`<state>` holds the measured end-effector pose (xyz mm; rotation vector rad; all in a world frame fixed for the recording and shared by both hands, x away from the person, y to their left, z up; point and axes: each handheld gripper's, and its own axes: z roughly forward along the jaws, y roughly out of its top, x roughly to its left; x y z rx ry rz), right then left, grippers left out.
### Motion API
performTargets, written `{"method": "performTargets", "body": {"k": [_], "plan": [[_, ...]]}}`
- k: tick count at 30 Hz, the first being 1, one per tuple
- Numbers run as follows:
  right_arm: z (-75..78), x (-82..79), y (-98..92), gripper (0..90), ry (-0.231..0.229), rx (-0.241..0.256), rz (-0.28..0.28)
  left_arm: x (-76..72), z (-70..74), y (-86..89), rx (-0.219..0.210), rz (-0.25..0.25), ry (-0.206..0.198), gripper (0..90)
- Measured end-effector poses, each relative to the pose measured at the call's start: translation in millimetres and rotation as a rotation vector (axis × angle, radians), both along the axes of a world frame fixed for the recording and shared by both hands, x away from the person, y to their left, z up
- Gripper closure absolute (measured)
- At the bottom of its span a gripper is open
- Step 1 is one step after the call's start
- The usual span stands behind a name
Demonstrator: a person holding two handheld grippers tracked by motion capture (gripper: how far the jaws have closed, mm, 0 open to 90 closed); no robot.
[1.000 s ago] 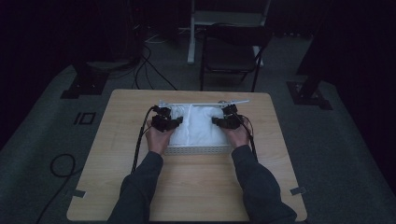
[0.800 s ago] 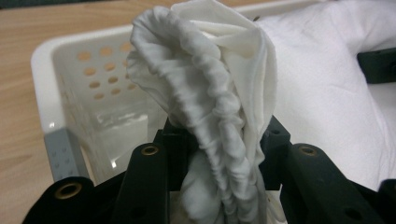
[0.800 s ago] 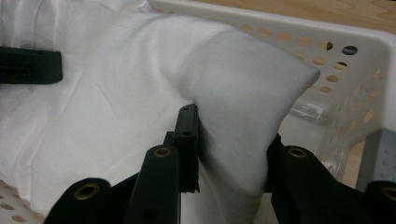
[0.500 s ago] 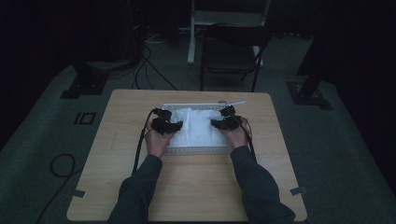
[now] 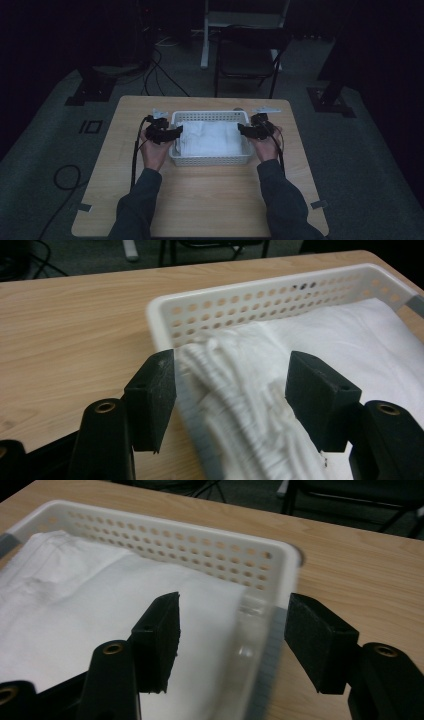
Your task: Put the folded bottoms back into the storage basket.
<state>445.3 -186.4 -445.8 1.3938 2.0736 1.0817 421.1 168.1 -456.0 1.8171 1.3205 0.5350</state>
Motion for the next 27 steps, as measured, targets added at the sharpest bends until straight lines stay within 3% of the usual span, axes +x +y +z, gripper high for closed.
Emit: {"method": "performTargets", "body": {"k": [5, 11, 15, 27], "plan": [[-12.3, -7.1, -31.4, 42.9, -0.009, 0.027, -0.039, -10.3, -6.2, 24.2, -0.020, 0.044, -0.012, 36.9], [-29.9, -9.0, -54.0, 44.6, 0.025, 0.035, -0.075, -17.7, -20.9, 40.0, 0.004, 0.084, -0.001, 36.8], [-39.0, -8.1, -62.7, 44.9, 0.045, 0.030, -0.093, -19.1, -32.5, 49.7, 0.003, 0.114, 0.017, 36.9], [-64.7, -3.3, -70.1, 44.7, 0.068, -0.007, -0.124, -15.7, -70.3, 60.6, 0.073, 0.172, 0.076, 36.6]]}}
